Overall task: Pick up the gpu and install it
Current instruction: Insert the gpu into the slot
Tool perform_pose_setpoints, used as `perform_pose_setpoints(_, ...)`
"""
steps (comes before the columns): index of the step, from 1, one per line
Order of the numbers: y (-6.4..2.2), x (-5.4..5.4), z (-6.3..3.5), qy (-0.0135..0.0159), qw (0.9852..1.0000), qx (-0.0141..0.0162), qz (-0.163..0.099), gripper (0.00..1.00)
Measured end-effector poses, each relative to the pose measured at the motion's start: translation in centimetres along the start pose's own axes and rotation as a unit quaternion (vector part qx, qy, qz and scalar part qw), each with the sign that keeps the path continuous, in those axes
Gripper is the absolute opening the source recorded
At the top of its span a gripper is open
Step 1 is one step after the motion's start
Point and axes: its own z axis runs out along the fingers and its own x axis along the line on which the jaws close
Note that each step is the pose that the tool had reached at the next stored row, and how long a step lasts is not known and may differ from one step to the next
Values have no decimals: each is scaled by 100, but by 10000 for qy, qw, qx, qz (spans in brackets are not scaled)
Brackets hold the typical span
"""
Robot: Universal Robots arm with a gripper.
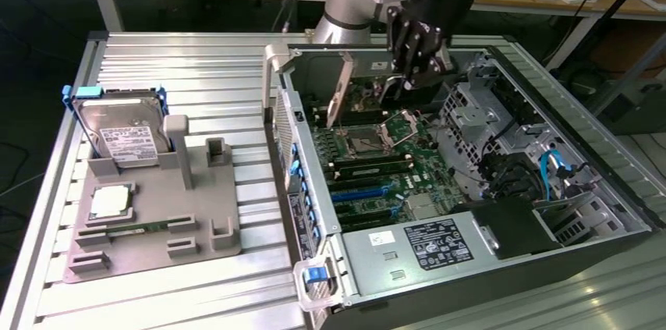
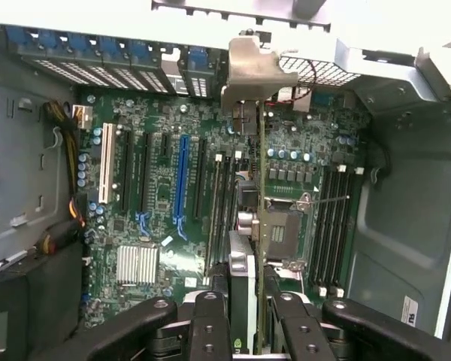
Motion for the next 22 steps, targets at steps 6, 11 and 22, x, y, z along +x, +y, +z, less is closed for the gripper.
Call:
perform_pose_setpoints(6, 4, 4, 109, 19, 9987, 17, 501, 27)
perform_pose_setpoints(11, 11, 32, 192, 25, 9978, 23, 669, 27)
perform_pose_setpoints(22, 21, 108, 273, 32, 9975, 246, 662, 27)
